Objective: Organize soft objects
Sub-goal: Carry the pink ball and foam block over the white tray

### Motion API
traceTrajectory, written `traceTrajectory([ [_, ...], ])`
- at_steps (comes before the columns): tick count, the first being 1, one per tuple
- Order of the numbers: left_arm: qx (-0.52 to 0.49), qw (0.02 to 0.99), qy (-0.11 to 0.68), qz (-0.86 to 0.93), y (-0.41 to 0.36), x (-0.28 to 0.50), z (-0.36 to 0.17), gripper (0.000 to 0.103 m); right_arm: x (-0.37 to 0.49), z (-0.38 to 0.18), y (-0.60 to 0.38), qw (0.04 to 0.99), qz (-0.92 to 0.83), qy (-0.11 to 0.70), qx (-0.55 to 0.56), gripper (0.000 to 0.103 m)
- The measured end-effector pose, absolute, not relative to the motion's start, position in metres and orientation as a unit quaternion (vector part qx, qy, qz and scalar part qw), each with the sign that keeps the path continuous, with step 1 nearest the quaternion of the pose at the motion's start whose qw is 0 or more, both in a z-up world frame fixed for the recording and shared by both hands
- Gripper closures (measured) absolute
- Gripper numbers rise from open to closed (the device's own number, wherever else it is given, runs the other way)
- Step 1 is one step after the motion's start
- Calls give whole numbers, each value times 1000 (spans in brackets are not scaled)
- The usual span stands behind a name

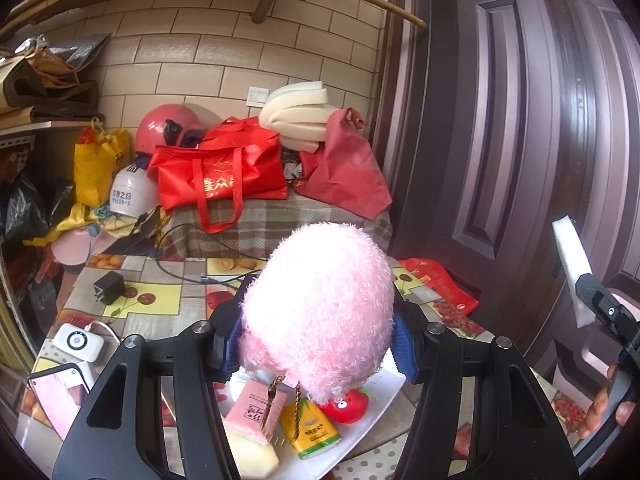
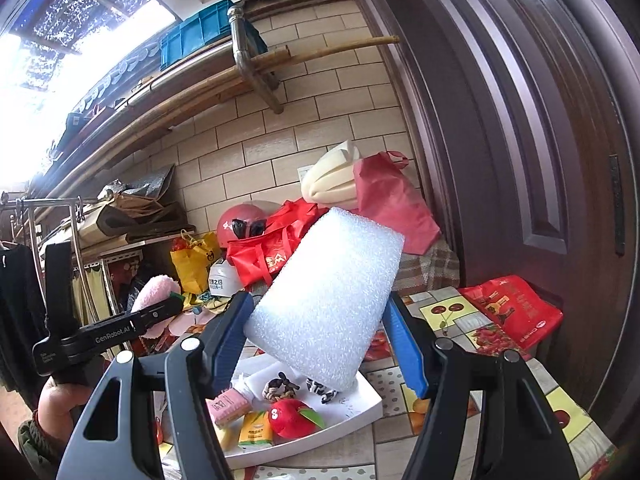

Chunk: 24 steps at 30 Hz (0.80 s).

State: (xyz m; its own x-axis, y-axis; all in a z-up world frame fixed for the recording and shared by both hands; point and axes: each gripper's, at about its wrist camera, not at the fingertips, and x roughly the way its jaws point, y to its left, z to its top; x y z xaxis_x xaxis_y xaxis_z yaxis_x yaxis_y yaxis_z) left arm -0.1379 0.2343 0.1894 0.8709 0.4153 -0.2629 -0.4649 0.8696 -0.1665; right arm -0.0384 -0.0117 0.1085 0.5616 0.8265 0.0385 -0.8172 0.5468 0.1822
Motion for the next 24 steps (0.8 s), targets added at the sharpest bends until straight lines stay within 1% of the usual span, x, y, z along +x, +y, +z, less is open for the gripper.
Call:
traceTrajectory([
  [9,-123,954,126,242,249,-133,179,44,-44,111,16,872,484,31,67,37],
  [19,-136,939,175,263,273,-108,147,44,-41,111,50,865,499,46,35,37],
  [24,-149,930,196,274,289,-103,129,44,-33,108,70,858,508,66,26,37],
])
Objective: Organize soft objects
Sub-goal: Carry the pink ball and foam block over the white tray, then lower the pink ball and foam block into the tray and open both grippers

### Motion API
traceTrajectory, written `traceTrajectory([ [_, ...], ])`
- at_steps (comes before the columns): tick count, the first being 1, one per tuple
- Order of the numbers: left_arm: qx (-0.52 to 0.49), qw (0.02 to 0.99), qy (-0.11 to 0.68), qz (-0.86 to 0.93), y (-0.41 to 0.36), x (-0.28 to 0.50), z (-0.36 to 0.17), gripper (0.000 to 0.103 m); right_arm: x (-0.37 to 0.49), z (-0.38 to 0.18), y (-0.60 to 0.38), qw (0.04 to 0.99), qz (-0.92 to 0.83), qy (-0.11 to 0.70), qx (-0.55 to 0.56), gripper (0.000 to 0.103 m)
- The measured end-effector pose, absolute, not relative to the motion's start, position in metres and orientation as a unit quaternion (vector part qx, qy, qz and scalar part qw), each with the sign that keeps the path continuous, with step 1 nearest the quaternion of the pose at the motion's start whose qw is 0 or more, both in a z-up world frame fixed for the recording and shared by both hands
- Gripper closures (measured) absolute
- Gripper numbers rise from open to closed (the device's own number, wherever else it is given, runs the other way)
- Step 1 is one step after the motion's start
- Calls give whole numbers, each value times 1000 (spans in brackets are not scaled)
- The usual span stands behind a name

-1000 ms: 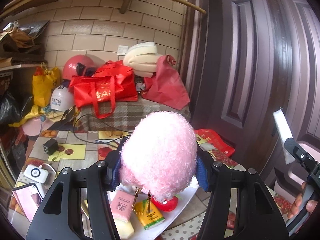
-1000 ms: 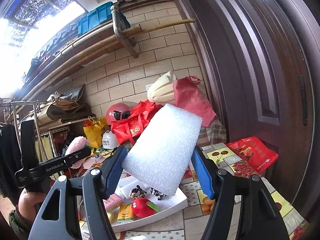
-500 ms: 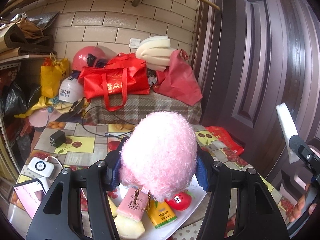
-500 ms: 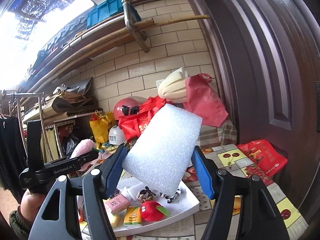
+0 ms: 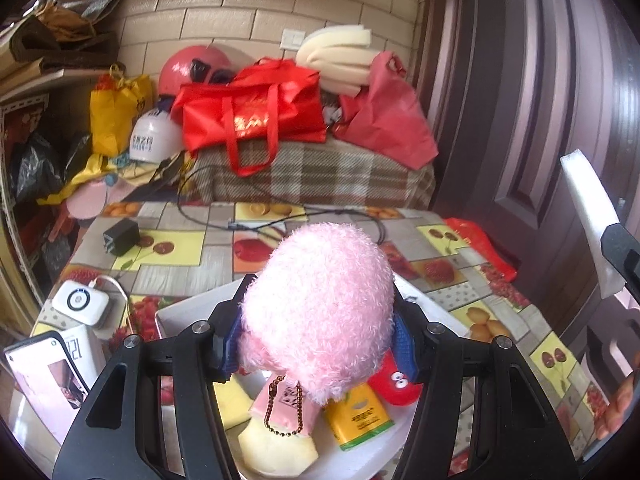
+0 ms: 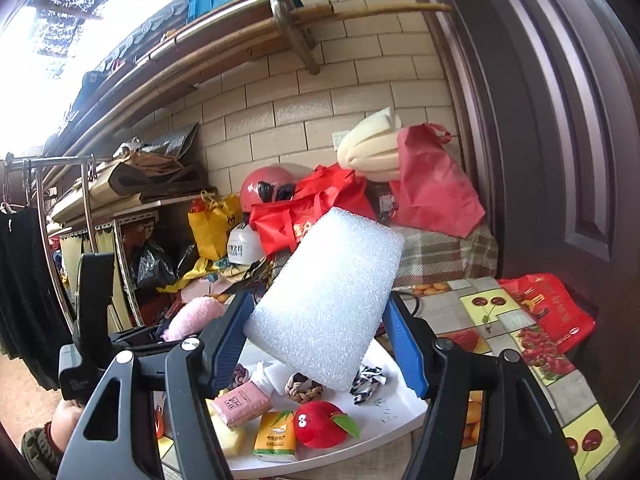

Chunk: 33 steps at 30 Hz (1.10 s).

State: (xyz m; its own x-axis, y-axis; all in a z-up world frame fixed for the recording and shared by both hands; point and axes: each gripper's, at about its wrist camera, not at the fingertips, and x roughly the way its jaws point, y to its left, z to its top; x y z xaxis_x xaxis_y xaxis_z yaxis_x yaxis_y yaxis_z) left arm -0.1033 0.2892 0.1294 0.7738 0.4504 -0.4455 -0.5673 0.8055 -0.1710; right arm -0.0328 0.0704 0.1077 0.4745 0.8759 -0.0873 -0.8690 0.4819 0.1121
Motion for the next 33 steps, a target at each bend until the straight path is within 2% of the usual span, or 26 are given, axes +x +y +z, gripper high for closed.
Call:
traceTrajectory([
  [13,-177,908,247,289,315,-86,89,44,1,45,160,834,512,204,-35,37],
  [27,-178,904,252,296,320,-84,83,43,3,23,185,827,510,231,-49,36],
  [30,-181,901,249,307,322,-86,84,38,4,23,186,831,506,226,-42,35],
  [31,-178,900,248,311,322,-87,84,37,5,23,186,831,506,226,-39,30],
  [32,-172,900,243,319,323,-89,84,27,6,23,185,831,507,227,-36,19],
  [33,-166,899,237,330,322,-91,85,13,6,23,184,829,510,226,-31,17],
])
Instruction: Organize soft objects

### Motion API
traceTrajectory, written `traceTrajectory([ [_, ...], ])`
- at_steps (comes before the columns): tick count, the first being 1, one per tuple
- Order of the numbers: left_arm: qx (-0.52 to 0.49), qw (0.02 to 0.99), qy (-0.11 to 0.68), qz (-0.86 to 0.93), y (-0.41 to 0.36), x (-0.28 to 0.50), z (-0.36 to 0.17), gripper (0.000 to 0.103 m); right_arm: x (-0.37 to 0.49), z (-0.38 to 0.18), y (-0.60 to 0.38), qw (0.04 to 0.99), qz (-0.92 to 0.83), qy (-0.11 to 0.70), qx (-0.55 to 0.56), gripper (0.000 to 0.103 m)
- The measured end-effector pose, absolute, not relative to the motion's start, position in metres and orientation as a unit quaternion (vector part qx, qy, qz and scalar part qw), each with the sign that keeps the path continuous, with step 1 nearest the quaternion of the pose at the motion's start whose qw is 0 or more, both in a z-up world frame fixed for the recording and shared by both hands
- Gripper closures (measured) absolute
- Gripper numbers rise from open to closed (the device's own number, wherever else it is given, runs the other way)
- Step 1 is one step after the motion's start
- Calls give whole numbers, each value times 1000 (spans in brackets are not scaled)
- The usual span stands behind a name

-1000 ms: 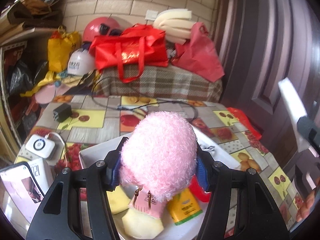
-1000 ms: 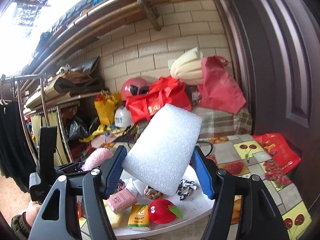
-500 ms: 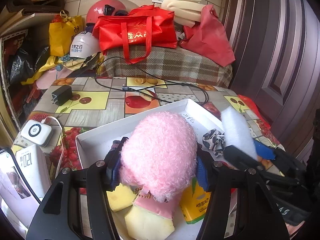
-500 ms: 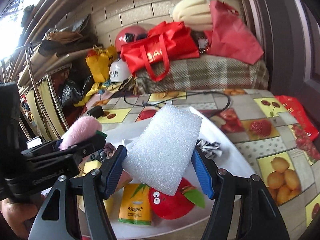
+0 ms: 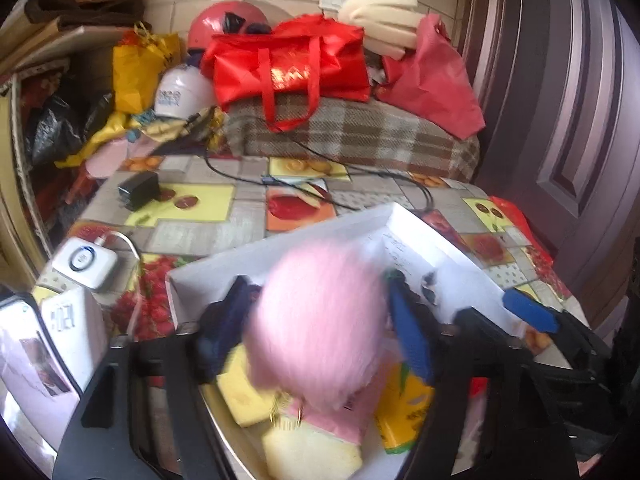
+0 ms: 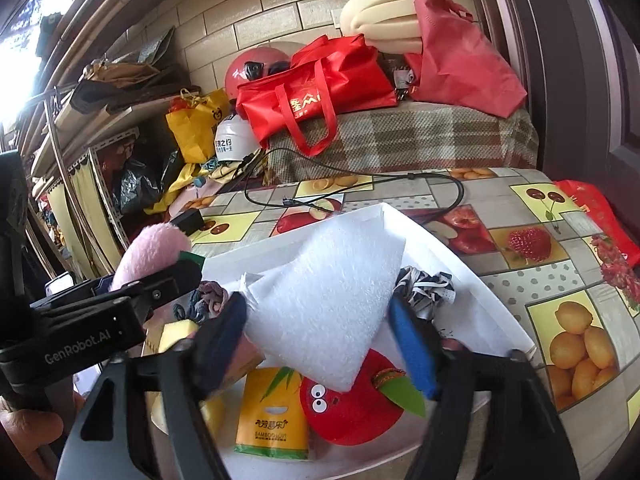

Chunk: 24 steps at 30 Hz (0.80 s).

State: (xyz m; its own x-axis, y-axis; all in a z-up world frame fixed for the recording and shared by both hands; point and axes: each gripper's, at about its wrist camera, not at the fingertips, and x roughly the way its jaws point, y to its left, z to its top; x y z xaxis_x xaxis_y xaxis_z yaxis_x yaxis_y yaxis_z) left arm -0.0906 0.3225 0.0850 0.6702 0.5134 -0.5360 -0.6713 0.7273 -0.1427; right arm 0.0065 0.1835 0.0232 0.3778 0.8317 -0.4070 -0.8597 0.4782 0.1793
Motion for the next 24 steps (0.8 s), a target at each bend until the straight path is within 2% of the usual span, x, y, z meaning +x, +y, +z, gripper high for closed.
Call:
traceTrajectory([
  [1,-162,897,234,339,323,-92,86,6,7,23,182,828,512,225,-27,15],
  [2,-159,895,231,347,323,-93,86,0,9,24,180,829,512,225,-22,6],
  [3,-158,894,228,351,324,-95,87,0,9,24,178,830,511,224,-18,0],
  [18,-143,907,203,341,308,-96,102,0,1,29,134,842,496,212,33,0],
  [24,-124,917,186,330,288,-98,116,0,-17,42,101,871,463,165,17,0],
])
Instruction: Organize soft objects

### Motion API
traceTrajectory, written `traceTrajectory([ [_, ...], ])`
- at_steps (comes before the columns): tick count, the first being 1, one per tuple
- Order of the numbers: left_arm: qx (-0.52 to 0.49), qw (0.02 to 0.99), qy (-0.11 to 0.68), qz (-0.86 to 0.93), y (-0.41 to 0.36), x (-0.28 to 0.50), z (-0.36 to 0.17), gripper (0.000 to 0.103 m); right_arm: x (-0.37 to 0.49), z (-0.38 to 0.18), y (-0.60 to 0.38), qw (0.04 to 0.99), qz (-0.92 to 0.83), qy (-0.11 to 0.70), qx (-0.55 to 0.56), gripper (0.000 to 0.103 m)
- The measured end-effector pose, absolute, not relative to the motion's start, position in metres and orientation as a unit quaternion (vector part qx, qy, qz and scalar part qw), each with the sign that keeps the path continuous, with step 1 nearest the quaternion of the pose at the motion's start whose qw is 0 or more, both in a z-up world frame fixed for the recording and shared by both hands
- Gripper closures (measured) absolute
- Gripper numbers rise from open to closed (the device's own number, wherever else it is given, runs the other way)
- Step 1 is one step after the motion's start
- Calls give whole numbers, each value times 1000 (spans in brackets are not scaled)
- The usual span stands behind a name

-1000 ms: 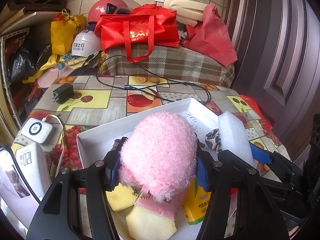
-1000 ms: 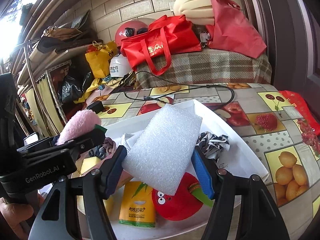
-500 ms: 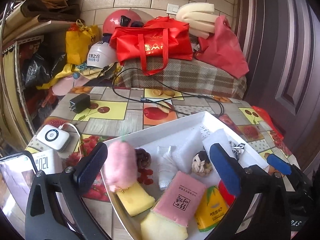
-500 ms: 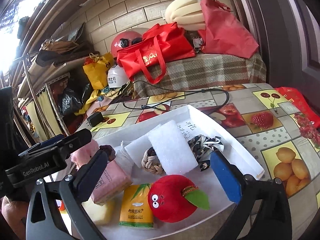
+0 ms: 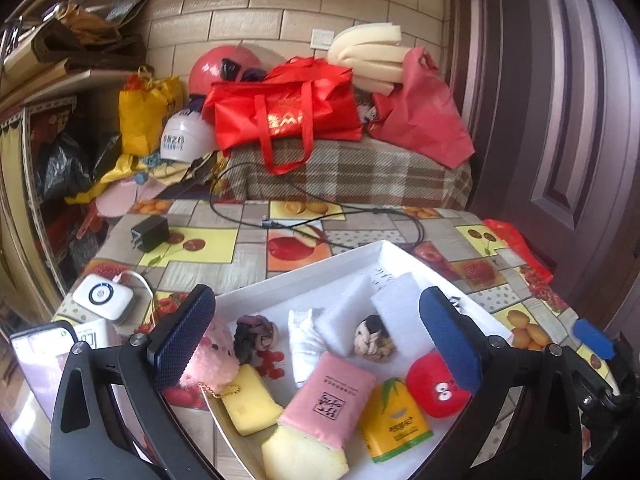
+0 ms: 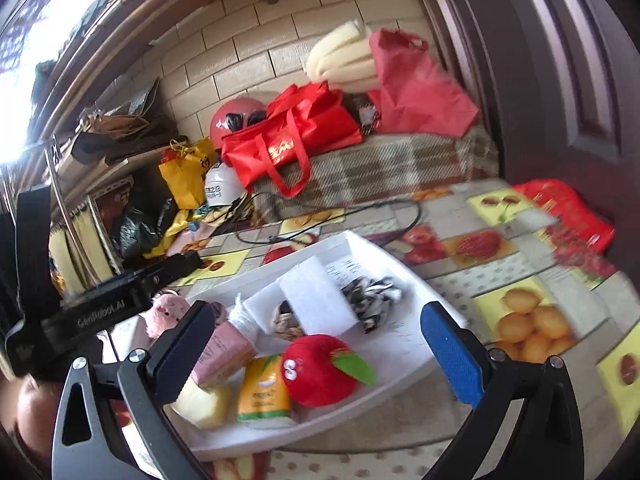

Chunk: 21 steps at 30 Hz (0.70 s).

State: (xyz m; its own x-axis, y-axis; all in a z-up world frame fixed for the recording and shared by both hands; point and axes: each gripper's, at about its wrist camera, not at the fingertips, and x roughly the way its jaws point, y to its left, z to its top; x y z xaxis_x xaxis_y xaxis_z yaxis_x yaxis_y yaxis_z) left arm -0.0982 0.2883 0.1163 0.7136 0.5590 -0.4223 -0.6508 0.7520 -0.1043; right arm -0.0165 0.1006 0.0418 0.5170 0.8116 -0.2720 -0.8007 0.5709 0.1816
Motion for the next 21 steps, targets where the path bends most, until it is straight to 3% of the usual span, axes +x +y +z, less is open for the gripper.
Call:
traceTrajectory([
  [5,-99,928,177,311,257,-103,136,0,-37,49,62,914,392,107,17,0],
  [13,-52,917,165,360,185,-132,149,0,-39,58,9,923,367,104,54,0],
  [21,-75,902,173,389,142,-170,149,0,-51,64,-38,919,372,87,93,0],
])
